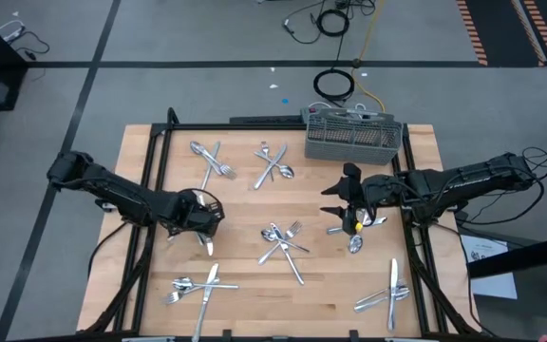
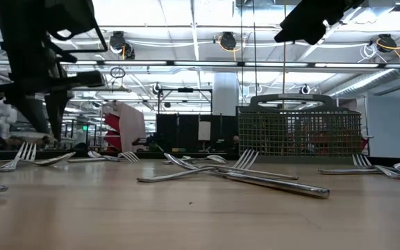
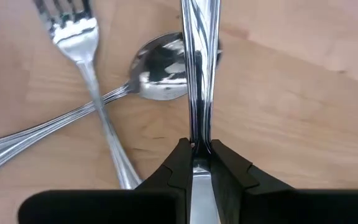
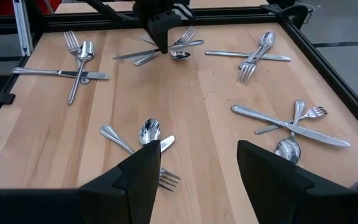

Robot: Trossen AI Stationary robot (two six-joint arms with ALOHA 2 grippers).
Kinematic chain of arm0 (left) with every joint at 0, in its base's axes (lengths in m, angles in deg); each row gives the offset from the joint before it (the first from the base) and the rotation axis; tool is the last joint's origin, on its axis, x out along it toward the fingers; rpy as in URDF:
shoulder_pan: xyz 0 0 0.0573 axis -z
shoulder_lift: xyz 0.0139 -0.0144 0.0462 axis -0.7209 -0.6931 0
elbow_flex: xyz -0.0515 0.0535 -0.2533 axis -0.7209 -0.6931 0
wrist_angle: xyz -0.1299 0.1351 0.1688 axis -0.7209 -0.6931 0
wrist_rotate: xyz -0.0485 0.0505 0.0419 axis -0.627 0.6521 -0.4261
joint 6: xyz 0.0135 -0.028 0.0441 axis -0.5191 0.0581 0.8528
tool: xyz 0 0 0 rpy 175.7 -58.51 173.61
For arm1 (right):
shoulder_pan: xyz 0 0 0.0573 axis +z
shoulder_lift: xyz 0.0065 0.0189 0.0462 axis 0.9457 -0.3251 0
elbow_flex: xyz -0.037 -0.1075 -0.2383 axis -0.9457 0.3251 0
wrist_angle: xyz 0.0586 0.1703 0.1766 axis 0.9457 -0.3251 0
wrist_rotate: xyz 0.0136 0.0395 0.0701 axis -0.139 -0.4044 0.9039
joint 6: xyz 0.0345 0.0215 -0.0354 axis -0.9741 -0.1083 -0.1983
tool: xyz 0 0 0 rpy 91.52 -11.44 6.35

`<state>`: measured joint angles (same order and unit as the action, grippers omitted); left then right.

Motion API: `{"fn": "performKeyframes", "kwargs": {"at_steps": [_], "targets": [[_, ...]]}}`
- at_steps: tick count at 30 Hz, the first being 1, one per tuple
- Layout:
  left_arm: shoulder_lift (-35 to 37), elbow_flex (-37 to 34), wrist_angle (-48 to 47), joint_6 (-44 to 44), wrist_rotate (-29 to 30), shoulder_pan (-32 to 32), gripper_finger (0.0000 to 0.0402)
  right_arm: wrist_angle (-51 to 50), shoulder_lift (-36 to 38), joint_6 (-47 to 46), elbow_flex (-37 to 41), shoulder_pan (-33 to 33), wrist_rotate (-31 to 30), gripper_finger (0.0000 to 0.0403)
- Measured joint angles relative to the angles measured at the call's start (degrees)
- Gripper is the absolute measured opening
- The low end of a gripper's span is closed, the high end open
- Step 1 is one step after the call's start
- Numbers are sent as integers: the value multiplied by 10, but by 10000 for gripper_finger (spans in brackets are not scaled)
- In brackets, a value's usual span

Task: Sort silverware
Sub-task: Put the silver knife into the silverware basket

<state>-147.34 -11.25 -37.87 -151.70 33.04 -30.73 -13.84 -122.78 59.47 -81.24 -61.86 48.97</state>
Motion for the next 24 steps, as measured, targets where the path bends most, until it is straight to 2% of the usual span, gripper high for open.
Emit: {"fn": "performKeyframes", "kwargs": {"at_steps": [8, 16, 24], "targets": [[58, 1, 41, 24, 97, 0, 43, 9, 3, -3, 0, -6, 1, 203], [95, 1, 147, 139, 196, 0, 42, 14, 7, -5, 0, -6, 0, 203], [95, 1, 264, 279, 222, -9, 41, 19, 14, -28, 0, -6, 0, 203]]}}
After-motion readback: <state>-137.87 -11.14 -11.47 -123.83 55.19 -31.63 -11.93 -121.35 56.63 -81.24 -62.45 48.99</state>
